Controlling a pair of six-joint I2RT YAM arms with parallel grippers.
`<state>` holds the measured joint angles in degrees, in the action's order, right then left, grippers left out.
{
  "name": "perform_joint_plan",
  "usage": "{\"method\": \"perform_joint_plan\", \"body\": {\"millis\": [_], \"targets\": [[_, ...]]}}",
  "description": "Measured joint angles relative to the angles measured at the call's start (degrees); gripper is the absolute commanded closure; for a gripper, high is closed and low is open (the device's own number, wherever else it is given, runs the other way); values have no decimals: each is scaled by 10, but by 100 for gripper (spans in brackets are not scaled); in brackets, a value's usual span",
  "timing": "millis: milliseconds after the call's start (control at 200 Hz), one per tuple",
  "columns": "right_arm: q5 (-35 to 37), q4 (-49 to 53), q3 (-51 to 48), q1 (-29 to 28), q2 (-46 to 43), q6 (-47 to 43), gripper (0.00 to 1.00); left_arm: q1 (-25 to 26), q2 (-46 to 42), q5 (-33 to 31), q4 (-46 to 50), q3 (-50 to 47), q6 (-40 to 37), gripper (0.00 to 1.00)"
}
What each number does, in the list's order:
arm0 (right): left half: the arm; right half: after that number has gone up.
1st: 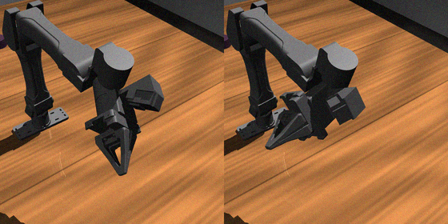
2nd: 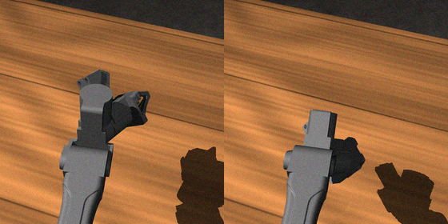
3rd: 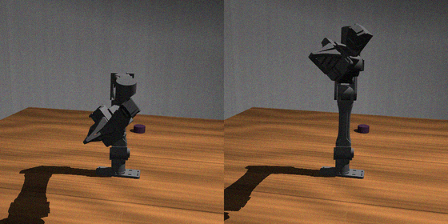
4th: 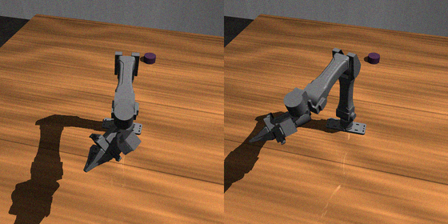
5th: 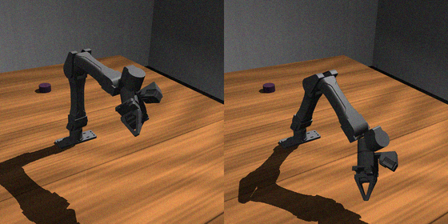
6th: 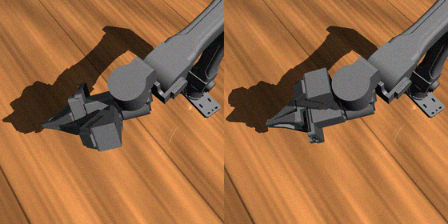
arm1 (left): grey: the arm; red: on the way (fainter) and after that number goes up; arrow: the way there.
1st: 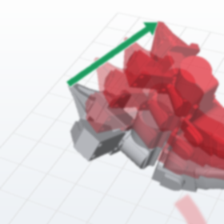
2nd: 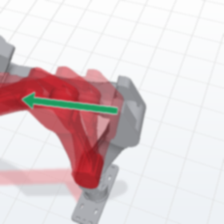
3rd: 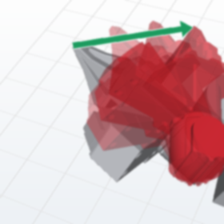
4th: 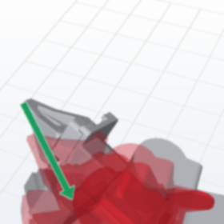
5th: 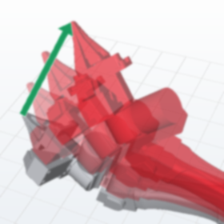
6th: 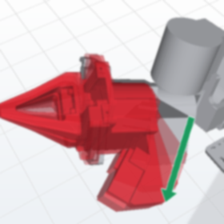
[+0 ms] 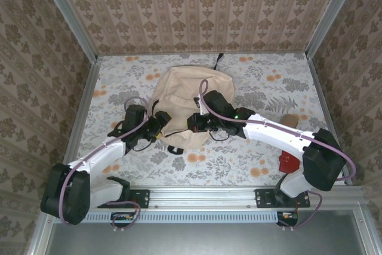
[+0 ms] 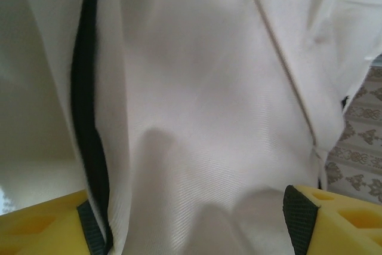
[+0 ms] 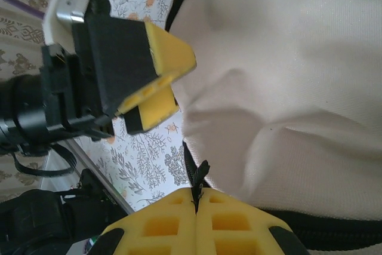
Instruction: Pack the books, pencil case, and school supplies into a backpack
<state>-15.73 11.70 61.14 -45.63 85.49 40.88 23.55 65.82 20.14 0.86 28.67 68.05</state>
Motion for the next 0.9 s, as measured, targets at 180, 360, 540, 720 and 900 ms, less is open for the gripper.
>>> {"method": "perform_joint_plan", "body": {"millis": [180, 360, 540, 720, 900], "targets": [[7, 0, 0, 0, 0, 0, 100, 12, -38, -64, 84, 0, 10, 21], [21, 1, 3, 0, 5, 0, 100, 16, -64, -90, 118, -2, 24, 21], [10, -14, 16, 0, 35, 9, 100, 34, -61, -62, 60, -33, 66, 23], [4, -22, 38, 0, 65, 15, 100, 57, -28, -26, -8, -35, 92, 24], [1, -29, 53, 0, 71, 18, 100, 61, -1, -19, -40, -35, 113, 27]]}}
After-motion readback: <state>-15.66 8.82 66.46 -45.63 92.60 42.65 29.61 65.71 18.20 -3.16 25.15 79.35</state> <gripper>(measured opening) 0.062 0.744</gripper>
